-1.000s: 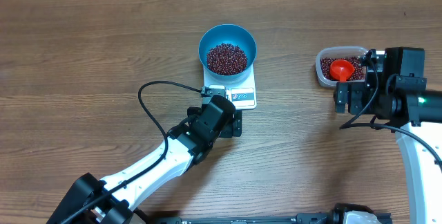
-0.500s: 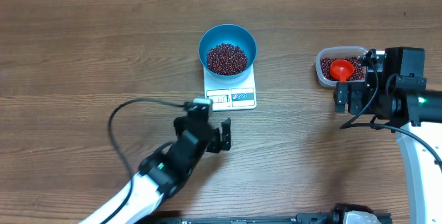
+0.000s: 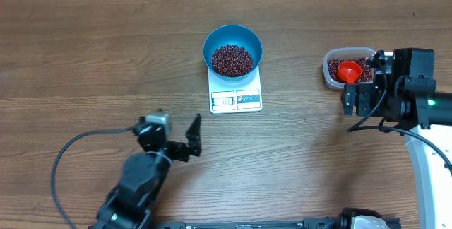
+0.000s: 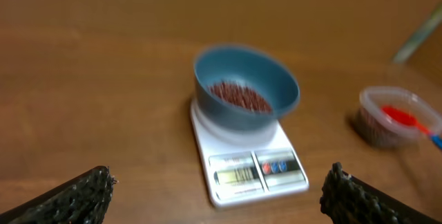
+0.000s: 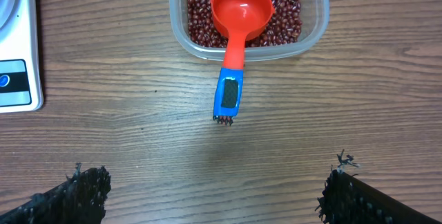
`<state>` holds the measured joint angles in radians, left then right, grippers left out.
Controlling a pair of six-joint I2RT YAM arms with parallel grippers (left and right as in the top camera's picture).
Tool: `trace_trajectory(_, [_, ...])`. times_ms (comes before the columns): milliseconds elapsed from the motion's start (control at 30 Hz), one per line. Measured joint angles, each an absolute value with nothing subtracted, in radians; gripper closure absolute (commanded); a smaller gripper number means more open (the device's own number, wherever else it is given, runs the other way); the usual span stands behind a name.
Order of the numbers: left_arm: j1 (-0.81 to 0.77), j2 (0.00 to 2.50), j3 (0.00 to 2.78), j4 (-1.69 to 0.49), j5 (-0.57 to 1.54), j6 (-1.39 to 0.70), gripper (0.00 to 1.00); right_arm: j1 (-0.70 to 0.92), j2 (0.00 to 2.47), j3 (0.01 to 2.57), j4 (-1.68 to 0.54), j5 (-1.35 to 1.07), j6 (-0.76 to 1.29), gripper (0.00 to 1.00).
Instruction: Scoop item into bowl and weigh 150g on scale
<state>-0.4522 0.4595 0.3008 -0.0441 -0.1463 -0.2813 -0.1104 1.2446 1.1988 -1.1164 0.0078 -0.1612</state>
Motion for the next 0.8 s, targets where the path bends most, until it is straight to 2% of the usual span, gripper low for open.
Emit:
trace_trajectory(333, [-0.201,0.142,0.166,0.045,0.009,-0.149,0.0,-0.11,1.245,1.199,-1.117,0.008,-0.162,0.0])
trace_trajectory(500, [-0.154,0.041,0.043,0.102,0.036,-0.134,0.0,-0.11,1.245,1.199,-1.117,0.008,-0.161,0.0])
trace_trajectory(800, [-0.099,0.015,0.008,-0.007,0.046,-0.077,0.01,-0.11,1.245,1.199,-1.117,0.008,-0.161,0.0])
